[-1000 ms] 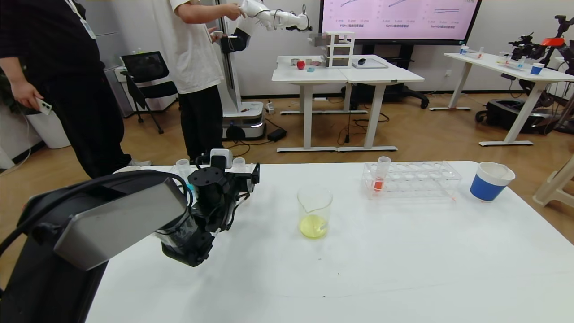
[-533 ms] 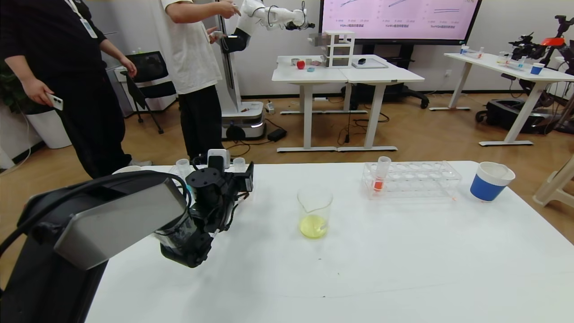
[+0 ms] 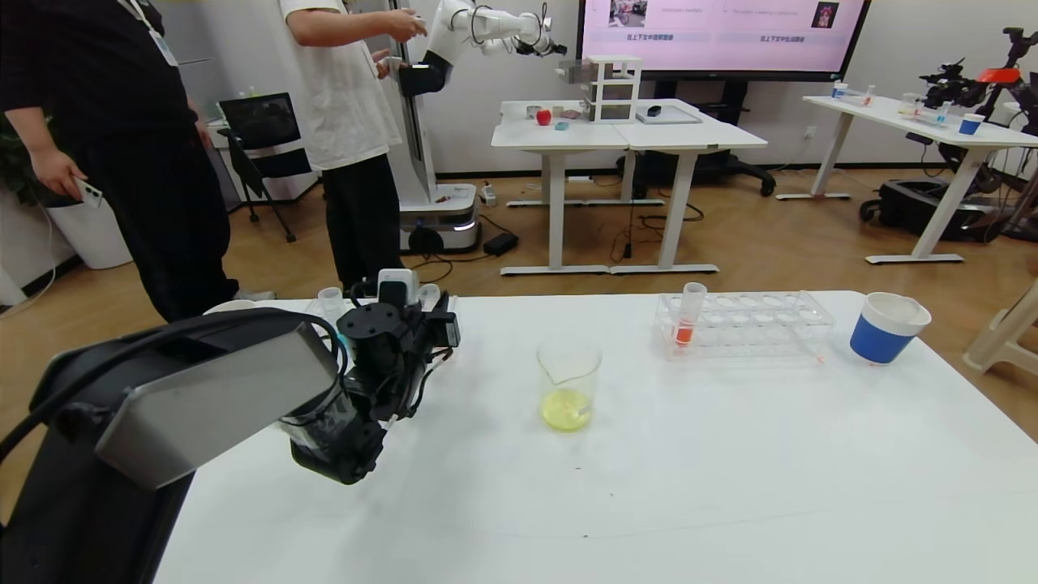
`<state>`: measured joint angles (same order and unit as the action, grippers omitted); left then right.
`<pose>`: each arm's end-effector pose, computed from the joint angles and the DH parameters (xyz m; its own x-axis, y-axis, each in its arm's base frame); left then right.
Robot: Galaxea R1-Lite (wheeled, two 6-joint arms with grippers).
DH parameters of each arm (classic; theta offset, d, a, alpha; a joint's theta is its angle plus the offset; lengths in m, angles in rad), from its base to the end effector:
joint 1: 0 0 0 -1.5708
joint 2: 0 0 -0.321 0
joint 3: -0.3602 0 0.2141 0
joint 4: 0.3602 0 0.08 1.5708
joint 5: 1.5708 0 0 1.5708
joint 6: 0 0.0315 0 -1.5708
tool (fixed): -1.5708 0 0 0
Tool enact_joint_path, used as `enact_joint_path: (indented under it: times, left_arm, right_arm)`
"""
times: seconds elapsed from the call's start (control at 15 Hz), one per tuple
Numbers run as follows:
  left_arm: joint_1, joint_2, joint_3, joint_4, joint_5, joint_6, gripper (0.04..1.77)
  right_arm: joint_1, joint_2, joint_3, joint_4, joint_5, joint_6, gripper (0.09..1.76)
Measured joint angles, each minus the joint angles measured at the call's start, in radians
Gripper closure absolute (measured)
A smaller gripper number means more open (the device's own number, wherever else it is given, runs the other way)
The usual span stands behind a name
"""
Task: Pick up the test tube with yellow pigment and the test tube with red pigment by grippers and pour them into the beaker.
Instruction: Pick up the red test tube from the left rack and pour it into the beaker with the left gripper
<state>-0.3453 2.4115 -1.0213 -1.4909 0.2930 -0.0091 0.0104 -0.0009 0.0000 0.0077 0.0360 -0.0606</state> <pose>0.4350 -0.1468 0.0416 0.9941 -0.0506 0.0962 0.0545 0.9978 -0.0381 -0.0092 0.0010 0.0746 0.9989 0.0464 -0.0068 -0.0467 0.9971 -0.0603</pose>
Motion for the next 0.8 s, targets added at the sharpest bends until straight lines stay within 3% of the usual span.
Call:
enact_joint_path:
  times: [0.13, 0.53, 0.8]
  left_arm:
    - [0.001, -0.018, -0.002, 0.010, 0.000, 0.005, 1.31]
    - [0.003, -0.176, -0.017, 0.205, -0.026, 0.011, 1.31]
    - [-0.003, -0.261, -0.021, 0.275, -0.040, 0.024, 1.31]
  right_arm:
    - [0.000, 0.000, 0.000, 0.000, 0.000, 0.000, 0.11]
    - [0.000, 0.000, 0.000, 0.000, 0.000, 0.000, 0.11]
    - [0.000, 0.000, 0.000, 0.000, 0.000, 0.000, 0.11]
